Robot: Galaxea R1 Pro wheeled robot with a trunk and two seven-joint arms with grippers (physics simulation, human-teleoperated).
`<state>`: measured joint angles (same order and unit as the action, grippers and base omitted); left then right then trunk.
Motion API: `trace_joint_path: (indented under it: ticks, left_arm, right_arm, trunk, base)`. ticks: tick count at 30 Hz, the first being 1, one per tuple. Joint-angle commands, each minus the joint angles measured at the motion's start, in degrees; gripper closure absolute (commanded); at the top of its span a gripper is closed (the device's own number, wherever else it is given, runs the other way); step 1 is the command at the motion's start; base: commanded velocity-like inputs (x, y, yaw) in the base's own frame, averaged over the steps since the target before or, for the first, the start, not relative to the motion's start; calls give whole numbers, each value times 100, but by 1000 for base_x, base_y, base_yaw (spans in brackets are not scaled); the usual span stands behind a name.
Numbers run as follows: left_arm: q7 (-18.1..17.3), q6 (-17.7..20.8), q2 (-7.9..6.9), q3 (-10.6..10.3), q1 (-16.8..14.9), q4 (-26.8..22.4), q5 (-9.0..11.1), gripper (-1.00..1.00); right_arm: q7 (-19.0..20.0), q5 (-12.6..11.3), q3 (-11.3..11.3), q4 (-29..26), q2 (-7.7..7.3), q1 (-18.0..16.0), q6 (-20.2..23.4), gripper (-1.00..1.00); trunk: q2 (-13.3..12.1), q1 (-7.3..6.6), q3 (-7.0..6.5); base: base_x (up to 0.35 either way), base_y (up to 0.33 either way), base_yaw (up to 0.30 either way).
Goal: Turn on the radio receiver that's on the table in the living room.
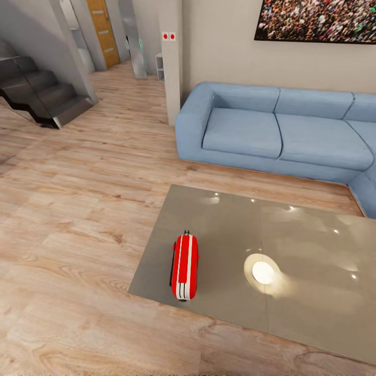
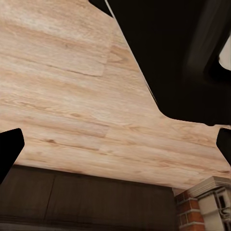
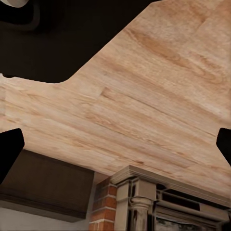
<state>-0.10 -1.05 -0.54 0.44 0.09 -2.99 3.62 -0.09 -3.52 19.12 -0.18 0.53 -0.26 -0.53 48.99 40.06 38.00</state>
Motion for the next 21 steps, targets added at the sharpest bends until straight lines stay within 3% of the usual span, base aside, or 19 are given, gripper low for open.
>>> trace_joint_path:
  ticks: [1,21]
  left_arm:
    - [0,0,-1,0,0,0,0,-100]
    - [0,0,-3,0,0,0,1,-100]
  right_arm:
    - [0,0,1,0,0,0,0,-100]
    - [0,0,4,0,0,0,0,-100]
  trunk:
    - [0,0,10]
    - [0,0,194]
  base:
    - [0,0,0]
    - [0,0,0]
